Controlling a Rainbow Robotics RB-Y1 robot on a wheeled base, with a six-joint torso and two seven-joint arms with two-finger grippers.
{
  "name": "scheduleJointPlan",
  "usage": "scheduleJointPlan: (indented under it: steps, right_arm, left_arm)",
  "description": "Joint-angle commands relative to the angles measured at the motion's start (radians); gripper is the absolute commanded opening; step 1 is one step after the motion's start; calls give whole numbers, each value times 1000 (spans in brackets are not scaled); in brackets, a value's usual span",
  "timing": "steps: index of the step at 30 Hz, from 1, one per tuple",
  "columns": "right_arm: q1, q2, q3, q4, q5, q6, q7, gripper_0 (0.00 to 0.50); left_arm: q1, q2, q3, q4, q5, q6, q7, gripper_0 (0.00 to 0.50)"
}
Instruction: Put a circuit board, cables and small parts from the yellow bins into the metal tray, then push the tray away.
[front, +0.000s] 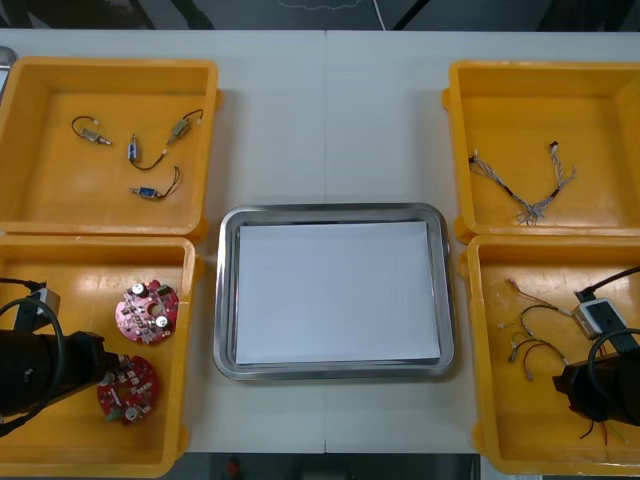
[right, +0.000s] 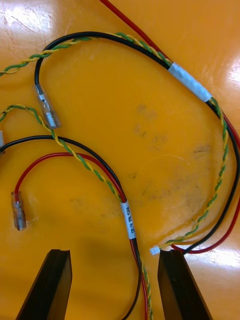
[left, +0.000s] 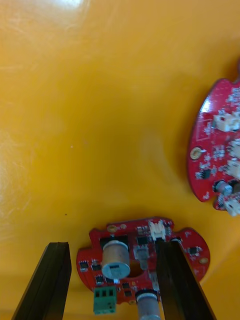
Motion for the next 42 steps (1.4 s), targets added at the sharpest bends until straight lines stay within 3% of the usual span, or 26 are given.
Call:
scheduleJointPlan:
  steps: [1,17,18,19,20,23,34,42]
  right_arm:
    - [18,-34,39,42,3,-56,42,500]
    - [-8,-34,112,128,24,-167,40,500]
    - [-8,-34,113,128,21,-164,40,395]
    - [-8,-34,113,126,18,-159,40,162]
    - [-8,-34,113,126,16,-156,39,81]
    - [-8,-34,113,126,15,-154,43,0]
    - [-10,-34,78,79,13,-111,48,0]
    - [-11,-34,-46,-74,0,93,39,0]
  left_arm:
    - [22,-16,-25,24,-23,-26,113,500]
    - [32,-17,-44,12,-33,-27,117,493]
    - [33,-22,-42,4,-30,-27,119,285]
    - [33,-23,-44,1,-26,-26,120,125]
    - [33,-25,-44,-4,-23,-26,122,4]
    - [32,-30,-44,-11,-15,-26,127,0]
    - [30,-33,-41,-31,-7,-26,137,0]
    - [-22,-7,58,-73,59,124,137,0]
